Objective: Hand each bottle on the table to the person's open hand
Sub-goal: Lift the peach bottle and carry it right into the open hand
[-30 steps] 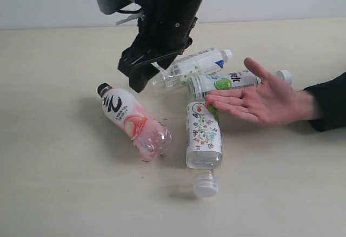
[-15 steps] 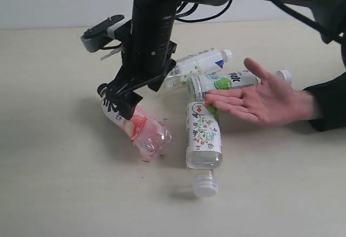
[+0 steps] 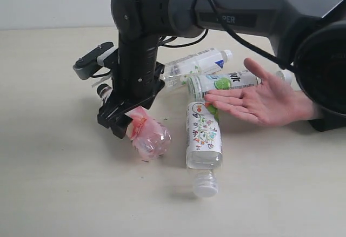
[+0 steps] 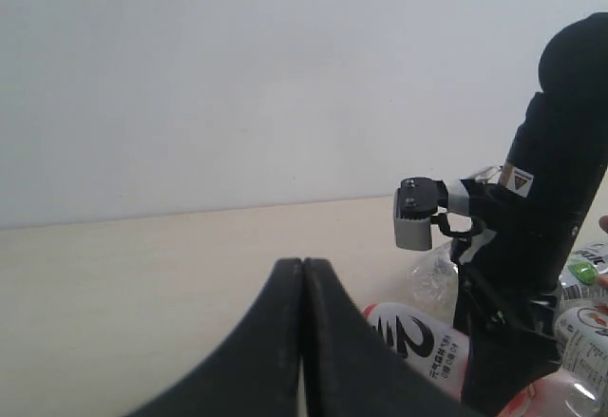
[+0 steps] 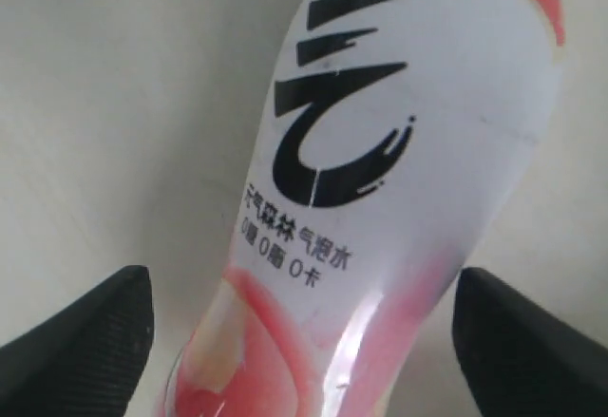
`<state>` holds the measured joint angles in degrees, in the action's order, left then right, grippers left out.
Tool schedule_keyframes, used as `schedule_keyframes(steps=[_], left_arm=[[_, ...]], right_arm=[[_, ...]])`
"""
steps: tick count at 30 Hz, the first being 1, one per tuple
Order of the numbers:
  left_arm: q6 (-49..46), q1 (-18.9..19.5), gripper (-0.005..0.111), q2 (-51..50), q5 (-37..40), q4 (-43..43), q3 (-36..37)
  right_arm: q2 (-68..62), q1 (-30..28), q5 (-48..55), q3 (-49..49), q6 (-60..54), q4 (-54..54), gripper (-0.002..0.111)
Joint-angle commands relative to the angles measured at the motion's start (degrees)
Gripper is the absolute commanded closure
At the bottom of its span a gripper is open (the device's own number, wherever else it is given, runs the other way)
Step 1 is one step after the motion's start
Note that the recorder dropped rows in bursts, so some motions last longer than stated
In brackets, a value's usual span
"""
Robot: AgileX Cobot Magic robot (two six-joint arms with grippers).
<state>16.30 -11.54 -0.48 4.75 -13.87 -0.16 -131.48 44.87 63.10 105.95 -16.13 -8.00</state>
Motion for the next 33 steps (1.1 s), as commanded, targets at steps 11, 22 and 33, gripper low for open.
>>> schedule_keyframes(steps=[11, 22, 33], left_arm=[[0.40, 0.25, 0.107, -0.13, -0.11, -0.04, 0.16], [0.40, 0.25, 0.107, -0.13, -0.11, -0.04, 0.16], [0.40, 0.25, 0.107, -0.13, -0.11, -0.04, 0.16]], right_arm=[[-2.50, 0.14, -1.68, 0.43, 1.20, -0.16, 0.035], [-0.83, 0.14, 3.19, 3.95, 0.83, -2.22, 0.108], [15.54, -2.49, 6.86, 3.05, 0.10, -2.44, 0.108]])
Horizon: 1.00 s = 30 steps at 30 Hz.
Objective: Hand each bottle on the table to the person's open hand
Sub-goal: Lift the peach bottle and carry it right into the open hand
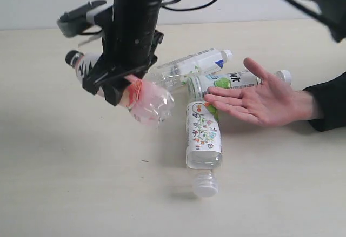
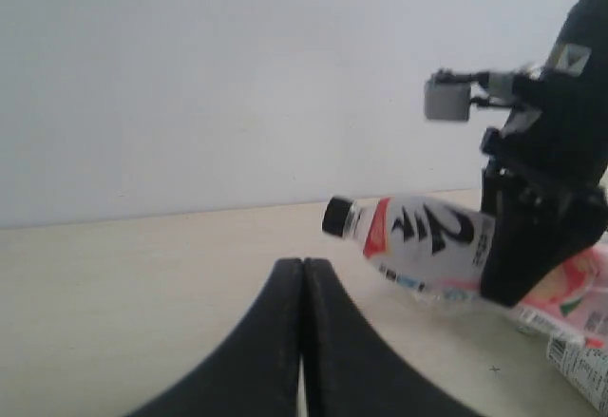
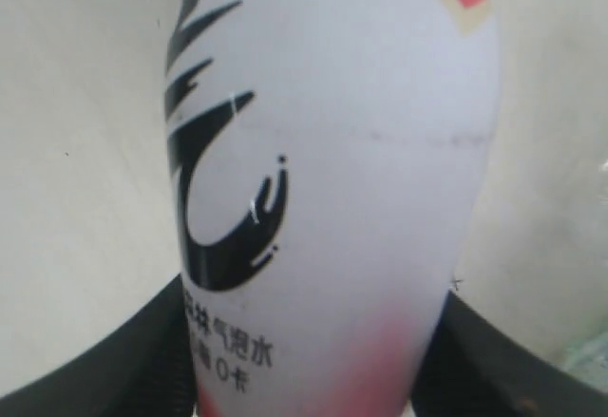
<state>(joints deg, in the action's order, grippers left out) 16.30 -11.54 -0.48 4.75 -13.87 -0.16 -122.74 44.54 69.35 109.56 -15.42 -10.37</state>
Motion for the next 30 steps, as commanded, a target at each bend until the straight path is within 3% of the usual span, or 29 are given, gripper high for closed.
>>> schedule_keyframes(steps=[1, 10, 18, 30], left_arm=[[0.40, 0.25, 0.107, -0.13, -0.11, -0.04, 0.16], [0.40, 0.25, 0.107, -0.13, -0.11, -0.04, 0.16], [0.40, 0.25, 0.107, -0.13, -0.11, -0.04, 0.16], [0.40, 0.25, 0.107, -0.13, -0.11, -0.04, 0.16]], right_arm=[[8.49, -3.34, 0.62, -1.42, -0.61, -0.07, 0.108], [26.61, -17.09, -1.73, -23.08, 3.11, 0.06, 0.108], [29.33, -22.98, -12.20, -40.68, 4.71, 0.14, 0.108], [25.87, -23.39, -16.02, -41.76, 13.52, 9.50, 0.108]])
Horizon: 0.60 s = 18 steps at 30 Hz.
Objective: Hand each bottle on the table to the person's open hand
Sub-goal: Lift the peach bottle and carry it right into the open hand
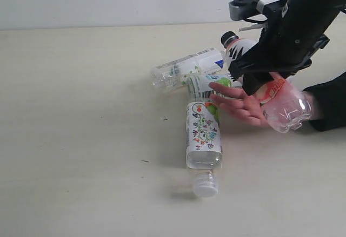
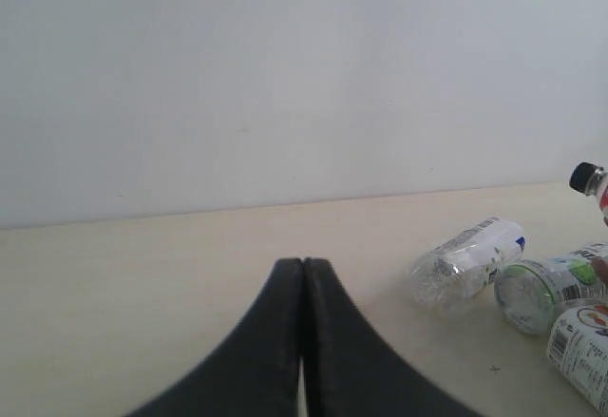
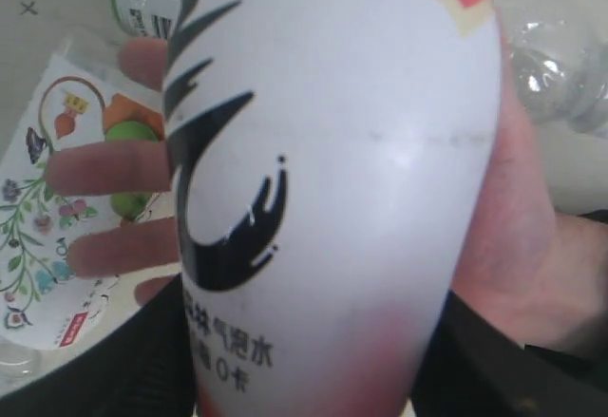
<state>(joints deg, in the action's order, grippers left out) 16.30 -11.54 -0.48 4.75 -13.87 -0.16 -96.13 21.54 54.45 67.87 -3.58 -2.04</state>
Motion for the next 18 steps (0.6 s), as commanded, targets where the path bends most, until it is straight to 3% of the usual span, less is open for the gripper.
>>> schedule_keyframes(steps=[1, 13, 18], left_arm=[[0.40, 0.25, 0.107, -0.13, -0.11, -0.04, 0.16], [0.40, 0.25, 0.107, -0.13, -0.11, -0.04, 0.16], [0.40, 0.25, 0.107, -0.13, -0.11, -0.04, 0.16]], right_arm=[[-1.09, -0.39, -1.41, -0.07, 1.68, 1.17, 0.108], [-4.76, -0.39, -0.91, -0.07, 1.68, 0.91, 0.107], [-4.76, -0.39, -0.65, -0.07, 1.68, 0.91, 0.091]])
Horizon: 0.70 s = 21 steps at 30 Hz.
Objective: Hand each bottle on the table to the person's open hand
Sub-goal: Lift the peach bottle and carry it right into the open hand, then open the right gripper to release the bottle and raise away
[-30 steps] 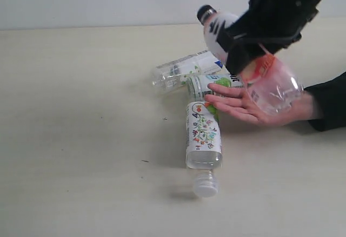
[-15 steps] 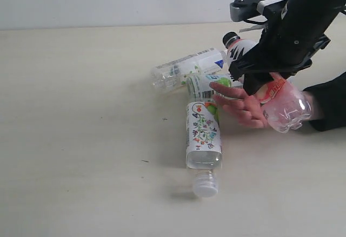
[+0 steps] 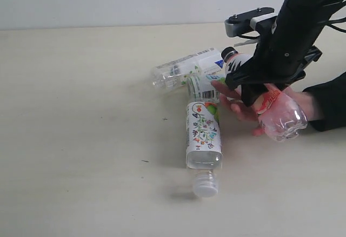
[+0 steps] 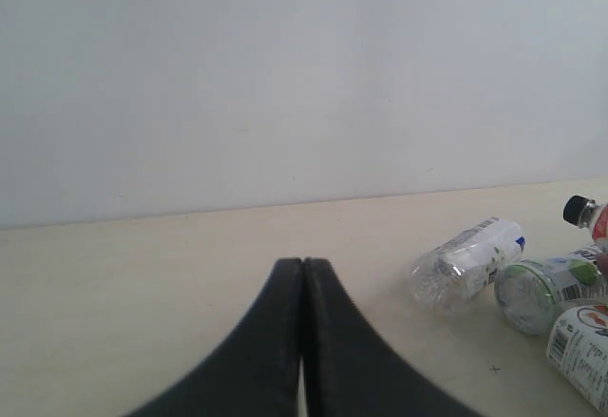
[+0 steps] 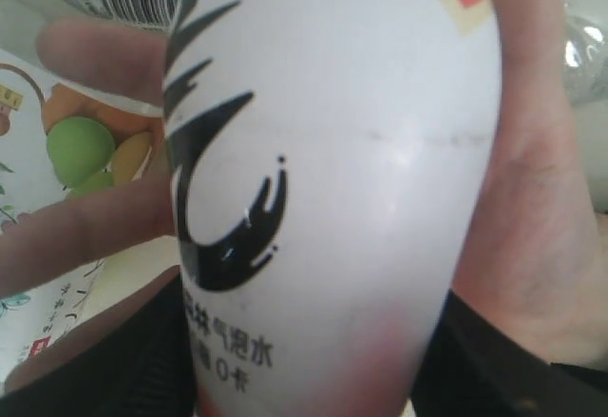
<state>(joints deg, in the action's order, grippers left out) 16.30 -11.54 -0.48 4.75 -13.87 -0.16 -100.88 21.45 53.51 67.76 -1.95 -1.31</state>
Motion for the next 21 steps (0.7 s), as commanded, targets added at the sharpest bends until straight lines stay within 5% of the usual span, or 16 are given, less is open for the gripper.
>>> schedule_keyframes(steps=[1, 10, 21], left_arm=[[0.40, 0.25, 0.107, -0.13, -0.11, -0.04, 0.16], [0.40, 0.25, 0.107, -0.13, -0.11, -0.04, 0.16], [0.40, 0.25, 0.107, -0.13, -0.11, -0.04, 0.16]], right_arm=[[-0.01, -0.30, 0.43, 0.03, 0.05, 0.04, 0.087], [-0.01, -0.19, 0.84, 0.03, 0.05, -0.19, 0.049], [-0.01, -0.19, 0.73, 0.03, 0.05, -0.19, 0.025]])
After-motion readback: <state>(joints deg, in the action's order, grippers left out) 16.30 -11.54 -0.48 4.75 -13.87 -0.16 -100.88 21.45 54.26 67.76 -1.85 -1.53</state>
